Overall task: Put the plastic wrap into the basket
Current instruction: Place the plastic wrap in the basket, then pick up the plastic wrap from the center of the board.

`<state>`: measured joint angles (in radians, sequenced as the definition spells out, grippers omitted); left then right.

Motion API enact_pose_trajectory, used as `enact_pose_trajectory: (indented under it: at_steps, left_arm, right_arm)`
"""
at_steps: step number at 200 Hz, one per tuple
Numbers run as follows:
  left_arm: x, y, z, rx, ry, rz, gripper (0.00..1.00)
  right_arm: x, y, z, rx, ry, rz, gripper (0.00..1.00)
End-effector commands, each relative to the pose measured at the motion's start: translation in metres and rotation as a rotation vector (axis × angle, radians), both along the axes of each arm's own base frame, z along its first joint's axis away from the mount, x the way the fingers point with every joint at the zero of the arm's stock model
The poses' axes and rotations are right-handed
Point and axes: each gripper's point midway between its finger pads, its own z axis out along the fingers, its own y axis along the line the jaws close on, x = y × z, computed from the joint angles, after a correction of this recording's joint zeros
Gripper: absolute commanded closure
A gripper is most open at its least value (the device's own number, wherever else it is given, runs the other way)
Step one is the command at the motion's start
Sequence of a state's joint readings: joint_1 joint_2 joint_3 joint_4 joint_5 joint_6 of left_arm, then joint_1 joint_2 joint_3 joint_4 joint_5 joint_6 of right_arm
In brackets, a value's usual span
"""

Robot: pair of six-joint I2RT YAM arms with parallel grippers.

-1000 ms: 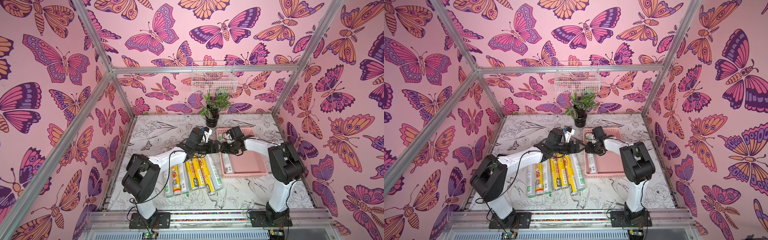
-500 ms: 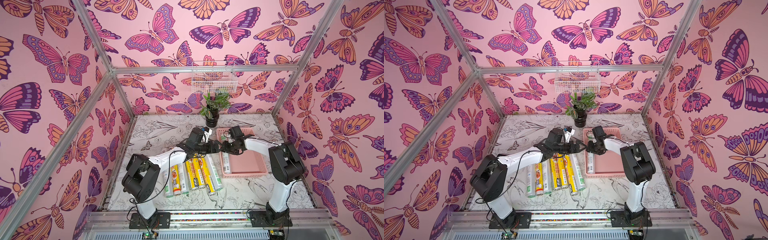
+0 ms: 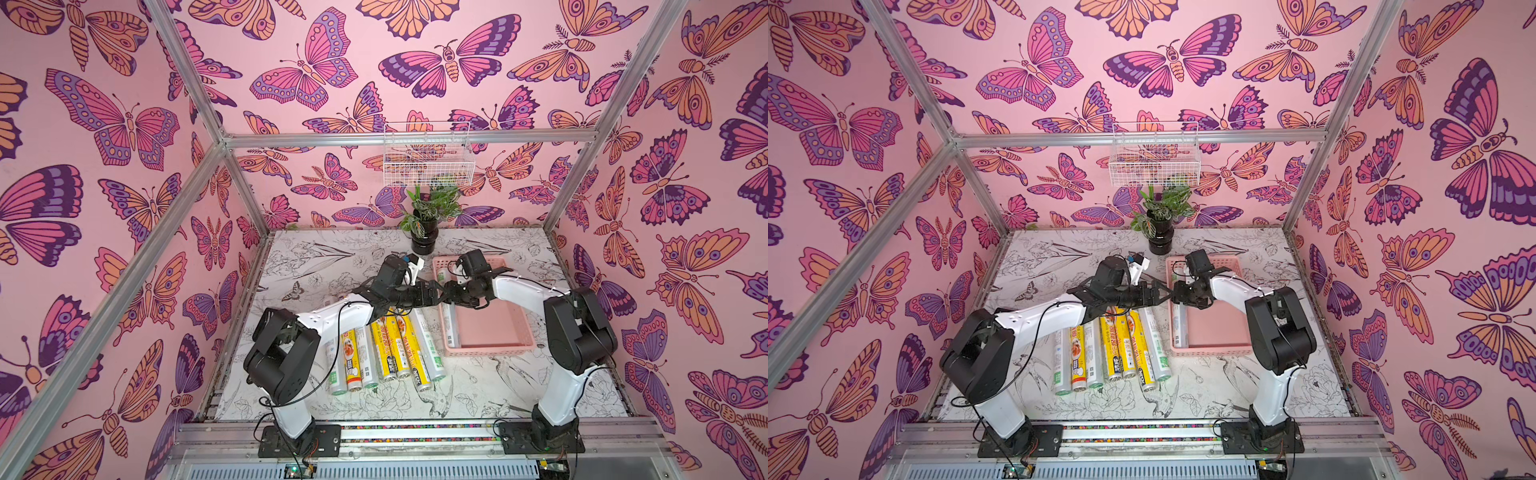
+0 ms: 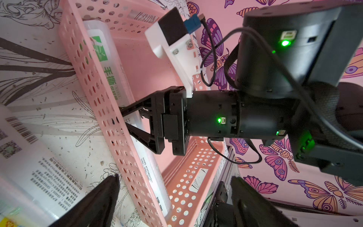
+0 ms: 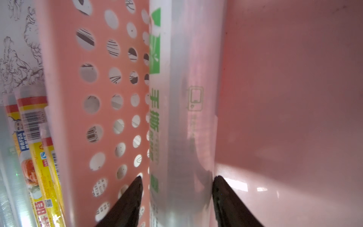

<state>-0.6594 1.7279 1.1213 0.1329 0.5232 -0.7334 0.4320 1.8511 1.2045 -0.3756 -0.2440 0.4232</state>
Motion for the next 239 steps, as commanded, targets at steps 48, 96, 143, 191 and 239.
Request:
enact_pose_trajectory:
  at_steps: [48, 96, 143, 191, 239]
  left_arm:
    - [0.000, 0.010, 0.007, 0.002, -0.027, 0.016, 0.05]
    - [0.009, 0.032, 0.007, 0.038, -0.056, 0.107, 0.05]
    - [0.014, 0.070, -0.002, 0.101, -0.077, 0.262, 0.06]
    - [0.007, 0.110, -0.016, 0.157, -0.072, 0.402, 0.07]
    - [-0.006, 0.136, -0.031, 0.202, -0.048, 0.487, 0.08]
  right_arm:
    - [-0.003, -0.005, 0.037, 0.009, -0.069, 0.007, 0.44]
    - [-0.012, -0.017, 0.080, -0.009, -0.165, -0.015, 0.50]
    - [-0.044, 0.029, 0.111, -0.045, -0.255, 0.143, 0.57]
    - [-0.064, 0.082, 0.083, -0.228, -0.261, 0.298, 0.59]
    - [-0.068, 0.096, 0.054, -0.356, -0.233, 0.315, 0.60]
